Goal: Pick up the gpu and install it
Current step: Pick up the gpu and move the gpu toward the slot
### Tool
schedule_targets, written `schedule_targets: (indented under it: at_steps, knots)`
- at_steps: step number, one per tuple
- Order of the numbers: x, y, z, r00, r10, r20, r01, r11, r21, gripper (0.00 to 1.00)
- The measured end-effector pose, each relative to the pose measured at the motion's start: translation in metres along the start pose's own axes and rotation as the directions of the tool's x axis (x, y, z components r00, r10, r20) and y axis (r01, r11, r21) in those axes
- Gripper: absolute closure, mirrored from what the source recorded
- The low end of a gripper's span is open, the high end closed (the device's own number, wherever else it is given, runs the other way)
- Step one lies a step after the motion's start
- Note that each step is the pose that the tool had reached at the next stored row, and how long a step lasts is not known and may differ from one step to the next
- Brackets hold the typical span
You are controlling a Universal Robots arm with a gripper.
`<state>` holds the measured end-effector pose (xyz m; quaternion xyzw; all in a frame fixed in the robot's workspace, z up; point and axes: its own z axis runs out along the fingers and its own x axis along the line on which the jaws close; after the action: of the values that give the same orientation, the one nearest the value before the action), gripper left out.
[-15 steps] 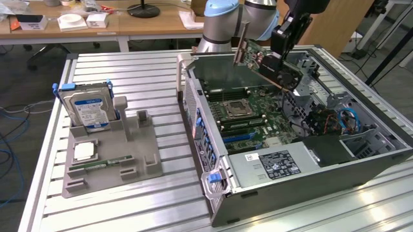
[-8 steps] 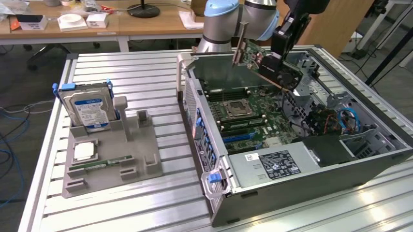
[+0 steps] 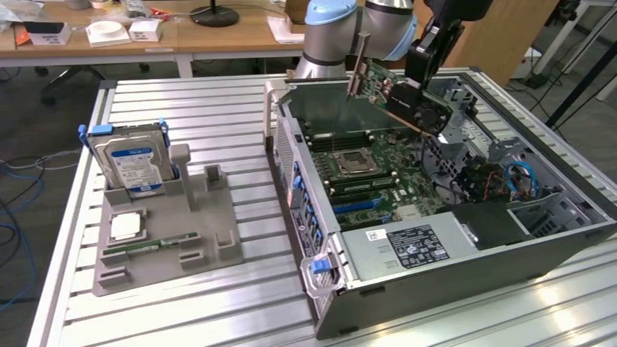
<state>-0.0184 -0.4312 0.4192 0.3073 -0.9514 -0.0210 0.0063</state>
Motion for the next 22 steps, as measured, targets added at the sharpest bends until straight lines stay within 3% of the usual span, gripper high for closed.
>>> schedule_targets:
  at_steps: [5, 12, 17, 22]
  knots:
    - [0.0, 0.0, 0.0001, 1.0, -0.007, -0.0005, 0.007, 1.0, 0.0003, 0.74]
    - [0.0, 0.0, 0.0, 0.9923, -0.123, -0.0058, 0.123, 0.9923, 0.0002, 0.74]
    - [0.0, 0.0, 0.0, 0.9801, -0.198, -0.0091, 0.198, 0.9802, -0.0004, 0.74]
    - [0.0, 0.0, 0.0001, 0.959, -0.283, -0.0129, 0.283, 0.9591, -0.0014, 0.74]
